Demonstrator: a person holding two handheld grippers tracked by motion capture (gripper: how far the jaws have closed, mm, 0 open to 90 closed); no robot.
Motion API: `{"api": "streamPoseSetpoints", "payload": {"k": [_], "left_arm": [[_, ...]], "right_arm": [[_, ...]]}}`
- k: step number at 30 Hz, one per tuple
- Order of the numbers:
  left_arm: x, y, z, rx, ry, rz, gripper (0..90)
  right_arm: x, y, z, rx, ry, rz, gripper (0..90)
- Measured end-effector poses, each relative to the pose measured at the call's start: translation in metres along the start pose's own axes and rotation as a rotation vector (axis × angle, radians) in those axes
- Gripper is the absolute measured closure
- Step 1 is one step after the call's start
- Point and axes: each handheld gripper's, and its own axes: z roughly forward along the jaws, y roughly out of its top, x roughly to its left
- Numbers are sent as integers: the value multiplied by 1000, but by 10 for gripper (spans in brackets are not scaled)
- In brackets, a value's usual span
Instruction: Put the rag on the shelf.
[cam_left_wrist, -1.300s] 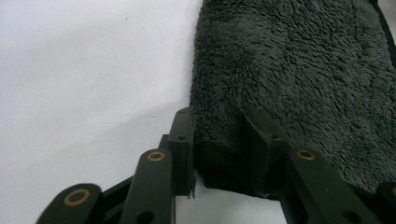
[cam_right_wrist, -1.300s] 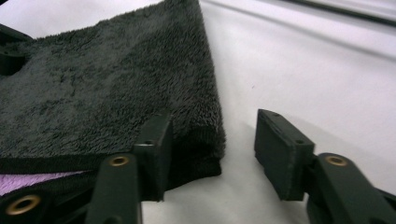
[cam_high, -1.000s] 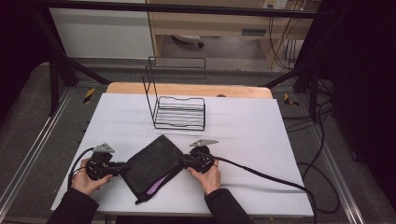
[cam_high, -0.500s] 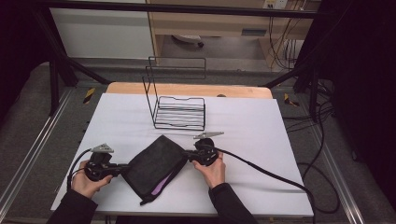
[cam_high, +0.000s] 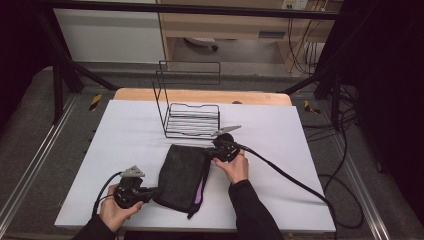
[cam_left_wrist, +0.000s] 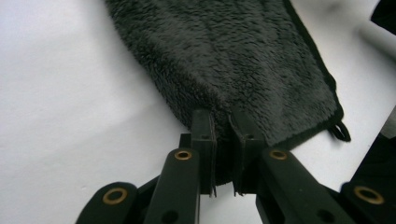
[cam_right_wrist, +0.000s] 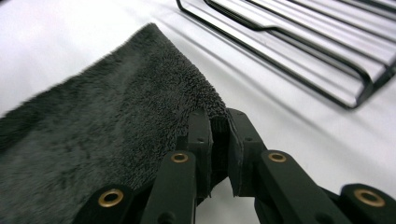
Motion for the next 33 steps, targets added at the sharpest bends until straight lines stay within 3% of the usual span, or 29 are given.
{"api": "streamPoseSetpoints", "payload": {"k": [3, 6, 7, 10, 13, 17, 22, 27, 30, 33], "left_arm": [[-2, -1, 1, -7, -1, -5, 813], [0, -1, -1, -10, 1, 9, 794], [1, 0, -2, -10, 0, 13, 775], [4, 3, -9, -34, 14, 28, 659], [8, 5, -16, -70, 53, 42, 521], [14, 4, -9, -35, 81, 43, 520], [16, 1, -2, 10, 78, 53, 581], [12, -3, 2, 27, 60, 60, 720], [12, -4, 3, 35, 49, 42, 758], [10, -3, 3, 38, 49, 41, 806]], "right_arm": [[0, 2, 13, 6, -17, -54, 811], [-1, -3, 24, 7, -39, -52, 770], [1, -6, 25, -15, -69, -62, 738], [5, -9, 15, -78, -103, -68, 539], [17, -15, -8, -113, -71, -48, 342], [31, -27, -19, -111, -46, -50, 265], [57, -54, -25, -76, 3, -19, 243], [81, -82, -17, -32, 19, 15, 274], [86, -90, -15, -42, 9, 41, 336], [90, -93, -13, -40, 43, 77, 439]]}}
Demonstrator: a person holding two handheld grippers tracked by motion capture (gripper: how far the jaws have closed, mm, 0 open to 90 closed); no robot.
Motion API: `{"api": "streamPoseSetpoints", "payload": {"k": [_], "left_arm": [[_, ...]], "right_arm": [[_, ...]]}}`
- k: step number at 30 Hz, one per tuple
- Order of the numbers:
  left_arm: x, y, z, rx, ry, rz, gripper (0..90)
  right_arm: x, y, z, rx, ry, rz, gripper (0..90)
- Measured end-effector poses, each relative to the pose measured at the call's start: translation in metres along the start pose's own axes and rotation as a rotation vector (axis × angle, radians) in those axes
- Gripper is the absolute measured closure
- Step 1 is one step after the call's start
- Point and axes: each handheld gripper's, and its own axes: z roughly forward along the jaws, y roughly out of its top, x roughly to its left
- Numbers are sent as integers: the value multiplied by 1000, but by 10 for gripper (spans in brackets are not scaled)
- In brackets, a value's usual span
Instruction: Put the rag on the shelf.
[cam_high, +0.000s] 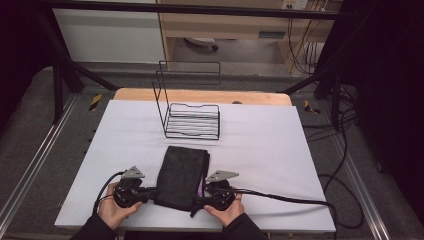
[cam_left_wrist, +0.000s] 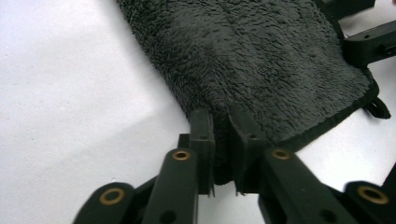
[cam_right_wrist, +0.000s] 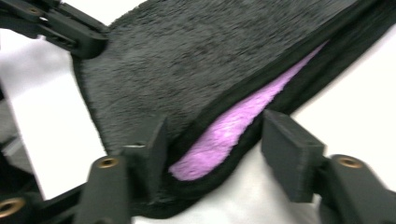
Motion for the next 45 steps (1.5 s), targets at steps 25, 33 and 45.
{"api": "streamPoseSetpoints", "payload": {"k": [25, 33, 45], "left_arm": [[-14, 1, -4, 10, -76, 21, 825], [-2, 10, -24, -60, 9, 57, 520], [20, 40, -25, -98, 58, 75, 163]], "right_arm": [[-13, 4, -10, 51, 31, -26, 710], [-20, 14, -21, -55, 13, -79, 315], [-40, 31, -35, -96, -23, -119, 93]]}}
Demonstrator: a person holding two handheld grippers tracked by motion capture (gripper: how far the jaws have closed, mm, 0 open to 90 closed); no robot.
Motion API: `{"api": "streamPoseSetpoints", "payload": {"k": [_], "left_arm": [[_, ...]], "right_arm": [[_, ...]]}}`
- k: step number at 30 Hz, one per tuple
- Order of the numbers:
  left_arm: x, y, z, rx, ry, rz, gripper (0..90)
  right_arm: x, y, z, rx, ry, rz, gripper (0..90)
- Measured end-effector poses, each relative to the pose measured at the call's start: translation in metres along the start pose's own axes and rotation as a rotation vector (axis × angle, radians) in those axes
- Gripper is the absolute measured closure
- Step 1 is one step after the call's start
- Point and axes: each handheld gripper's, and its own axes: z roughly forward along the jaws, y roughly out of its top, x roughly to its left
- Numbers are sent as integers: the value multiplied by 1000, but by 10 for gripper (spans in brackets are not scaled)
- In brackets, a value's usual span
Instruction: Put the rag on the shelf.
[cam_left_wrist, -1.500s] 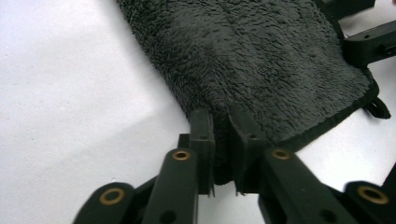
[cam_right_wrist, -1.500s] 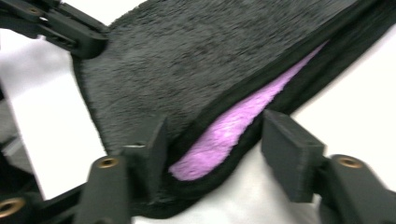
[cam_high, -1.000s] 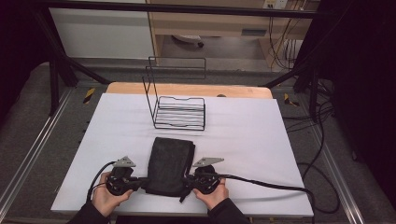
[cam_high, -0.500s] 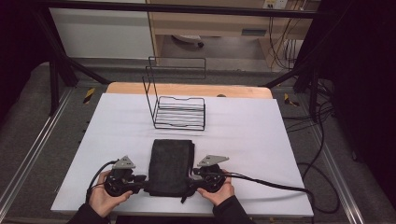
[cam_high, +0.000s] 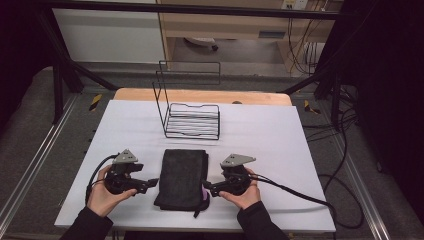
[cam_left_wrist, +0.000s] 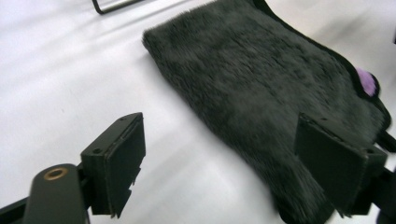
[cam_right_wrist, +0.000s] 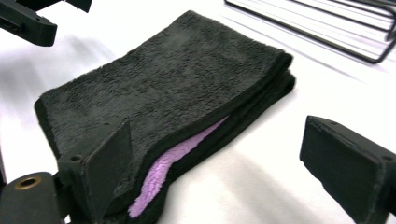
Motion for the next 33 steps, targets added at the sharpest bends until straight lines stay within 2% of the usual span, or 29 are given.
{"api": "streamPoseSetpoints", "payload": {"k": [3, 7, 11, 16, 20, 22, 29, 33], "left_arm": [[3, 9, 4, -18, -4, -17, 162], [7, 21, 10, -32, 1, -17, 143], [13, 35, 21, -37, 36, -27, 144], [22, 45, 39, -39, 113, -36, 191], [32, 45, 53, -30, 129, -77, 255], [35, 44, 60, -1, 136, -82, 281], [36, 42, 78, 36, 100, -118, 402], [36, 40, 86, 61, 107, -115, 491]], "right_arm": [[-4, 0, -2, -1, -10, 6, 84], [-10, -3, -3, -11, -29, 24, 70], [-15, -7, -3, -13, -53, 33, 57], [-16, -7, -4, -22, -68, 38, 46], [-16, -8, -4, -21, -71, 38, 43], [-16, -8, -4, -22, -74, 42, 44], [-16, -9, 0, -9, -67, 51, 51], [-16, -11, 2, -3, -64, 52, 51]]}}
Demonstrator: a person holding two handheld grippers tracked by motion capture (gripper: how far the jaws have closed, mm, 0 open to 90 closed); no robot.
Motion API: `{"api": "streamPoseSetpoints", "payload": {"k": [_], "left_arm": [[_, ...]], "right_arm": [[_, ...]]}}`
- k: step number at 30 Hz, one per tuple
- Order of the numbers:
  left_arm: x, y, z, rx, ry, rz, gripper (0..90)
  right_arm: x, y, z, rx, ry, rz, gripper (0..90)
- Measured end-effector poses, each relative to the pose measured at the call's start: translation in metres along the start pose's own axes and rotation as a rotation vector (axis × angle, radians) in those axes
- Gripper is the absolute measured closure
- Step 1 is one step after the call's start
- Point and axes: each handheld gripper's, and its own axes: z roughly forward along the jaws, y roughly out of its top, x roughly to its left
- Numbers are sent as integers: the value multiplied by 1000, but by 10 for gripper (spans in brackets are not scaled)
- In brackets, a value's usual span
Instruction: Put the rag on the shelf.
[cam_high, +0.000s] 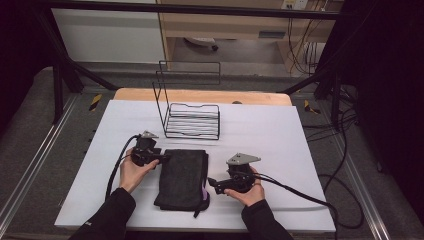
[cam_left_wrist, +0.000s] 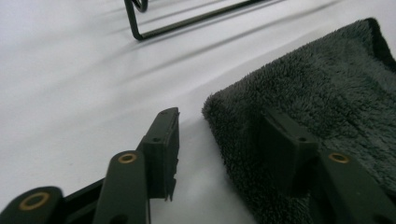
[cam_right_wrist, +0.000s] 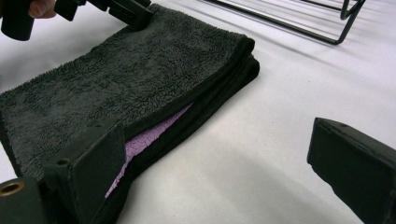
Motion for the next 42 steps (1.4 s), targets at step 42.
{"api": "streamPoseSetpoints", "payload": {"k": [42], "left_arm": [[-6, -12, 5, -59, -51, 21, 745]], "right_arm": [[-22, 33, 81, 44, -72, 85, 313]]}}
